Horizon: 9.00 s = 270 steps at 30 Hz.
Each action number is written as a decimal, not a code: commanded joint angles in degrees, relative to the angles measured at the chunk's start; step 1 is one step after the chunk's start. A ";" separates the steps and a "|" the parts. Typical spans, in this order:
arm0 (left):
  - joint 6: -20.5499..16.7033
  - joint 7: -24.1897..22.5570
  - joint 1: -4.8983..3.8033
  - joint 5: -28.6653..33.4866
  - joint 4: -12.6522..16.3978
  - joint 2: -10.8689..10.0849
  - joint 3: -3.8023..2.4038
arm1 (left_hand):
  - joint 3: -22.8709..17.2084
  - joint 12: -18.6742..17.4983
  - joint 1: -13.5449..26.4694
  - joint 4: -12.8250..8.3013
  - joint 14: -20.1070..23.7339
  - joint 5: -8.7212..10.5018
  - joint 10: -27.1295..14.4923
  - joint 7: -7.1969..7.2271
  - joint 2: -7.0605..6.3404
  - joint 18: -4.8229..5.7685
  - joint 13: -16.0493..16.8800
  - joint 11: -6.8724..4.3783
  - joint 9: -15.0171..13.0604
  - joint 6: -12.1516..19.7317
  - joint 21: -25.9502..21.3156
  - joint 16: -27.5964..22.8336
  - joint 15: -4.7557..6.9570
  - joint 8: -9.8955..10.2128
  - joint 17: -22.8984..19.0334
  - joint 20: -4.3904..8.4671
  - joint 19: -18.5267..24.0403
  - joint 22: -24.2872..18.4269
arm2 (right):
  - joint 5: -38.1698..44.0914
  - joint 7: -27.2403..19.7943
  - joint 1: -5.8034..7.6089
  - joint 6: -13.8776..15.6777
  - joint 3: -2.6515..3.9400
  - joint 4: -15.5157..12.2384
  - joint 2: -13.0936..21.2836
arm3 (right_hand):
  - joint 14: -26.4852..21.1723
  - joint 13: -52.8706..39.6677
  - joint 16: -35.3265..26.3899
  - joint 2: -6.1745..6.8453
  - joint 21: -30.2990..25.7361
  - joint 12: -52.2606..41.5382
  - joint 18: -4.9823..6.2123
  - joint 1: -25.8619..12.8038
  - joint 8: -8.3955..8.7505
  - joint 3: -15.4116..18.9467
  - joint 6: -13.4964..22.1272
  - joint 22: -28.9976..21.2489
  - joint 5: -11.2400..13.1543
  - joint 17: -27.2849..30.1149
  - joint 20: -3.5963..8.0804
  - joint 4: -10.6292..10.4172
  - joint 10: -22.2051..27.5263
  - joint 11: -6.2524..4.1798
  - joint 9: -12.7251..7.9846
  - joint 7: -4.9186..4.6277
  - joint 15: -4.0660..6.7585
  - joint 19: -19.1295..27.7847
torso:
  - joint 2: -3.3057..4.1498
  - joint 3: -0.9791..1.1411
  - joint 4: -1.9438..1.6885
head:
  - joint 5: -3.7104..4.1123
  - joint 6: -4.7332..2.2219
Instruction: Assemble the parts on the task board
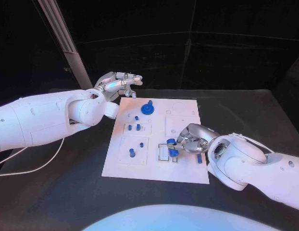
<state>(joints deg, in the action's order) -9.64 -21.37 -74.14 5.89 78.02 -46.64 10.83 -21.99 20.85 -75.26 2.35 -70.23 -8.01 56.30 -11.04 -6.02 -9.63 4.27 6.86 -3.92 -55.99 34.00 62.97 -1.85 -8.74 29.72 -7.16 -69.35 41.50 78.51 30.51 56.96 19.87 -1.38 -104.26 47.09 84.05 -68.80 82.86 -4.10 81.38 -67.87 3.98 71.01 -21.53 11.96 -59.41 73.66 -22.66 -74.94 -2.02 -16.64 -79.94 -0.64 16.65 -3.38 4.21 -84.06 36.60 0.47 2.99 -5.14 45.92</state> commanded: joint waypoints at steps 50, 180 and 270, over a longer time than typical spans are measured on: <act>1.00 0.21 -0.12 -0.26 -0.25 0.30 -0.04 | -0.06 0.23 -0.49 -0.28 0.39 0.15 -0.34 0.23 -0.15 -0.86 -0.08 -0.13 0.01 0.36 -0.38 0.37 0.16 -0.26 -0.05 -0.17 -0.15 -0.05 | 1.93 0.39 0.08 -3.37 0.04 0.03 -1.85 | 3.52 0.24 -0.01 2.42 0.02 2.97 -0.66 -5.18 0.39 3.06 -1.80 0.31 18.16 -1.34 0.86 2.41 -0.61 -0.75 3.86 0.50 0.93 -0.02 | 0.02 0.17 0.20 | -0.53 0.37; 1.11 0.54 -0.09 -1.49 -0.22 -0.15 0.15 | -0.12 0.50 -0.69 -0.39 0.43 0.13 -0.47 0.27 -0.04 -0.85 -0.14 -0.14 0.02 0.42 -0.41 0.45 0.16 -0.42 -0.20 -0.16 -0.20 -0.14 | 19.77 6.24 -0.23 -22.03 -0.02 1.21 4.04 | 3.46 2.33 -0.35 0.40 -0.27 8.92 -0.66 14.22 10.36 -1.53 0.25 0.66 1.98 -2.19 -0.04 12.31 2.21 0.63 3.67 -1.68 -0.16 0.38 | -0.08 0.00 -0.18 | 1.30 0.77; 1.18 0.62 -0.21 -1.79 0.09 0.08 0.15 | -0.20 0.64 -0.87 -0.49 0.47 0.12 -0.51 0.26 0.03 -0.85 -0.18 -0.15 0.02 0.48 -0.42 0.46 0.18 -0.50 -0.33 -0.14 -0.23 -0.18 | -3.34 9.29 -0.18 -5.45 0.02 2.73 -2.04 | 3.74 -0.96 -0.03 7.94 0.24 6.33 -0.88 -10.53 11.20 -9.65 -8.45 2.03 16.82 -3.50 1.07 0.06 -2.14 -1.01 3.67 0.77 1.13 -0.40 | -0.07 0.00 -0.31 | 1.19 1.24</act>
<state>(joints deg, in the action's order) -9.05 -20.58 -74.22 4.21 78.06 -46.62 11.03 -22.15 21.30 -75.76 2.20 -70.03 -8.01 56.10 -10.84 -5.96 -9.64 4.15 6.66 -3.92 -55.78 33.79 63.20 -1.64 -8.92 29.45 -7.16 -69.35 41.38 73.88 39.53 56.70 15.19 -1.38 -101.32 44.99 84.15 -69.83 83.03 3.73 81.83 -61.70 3.99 61.02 -9.99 1.80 -68.25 74.91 -6.63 -74.91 -1.23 -16.58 -82.20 -1.84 20.28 -2.43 5.14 -84.07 36.53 0.46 2.67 -3.92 47.17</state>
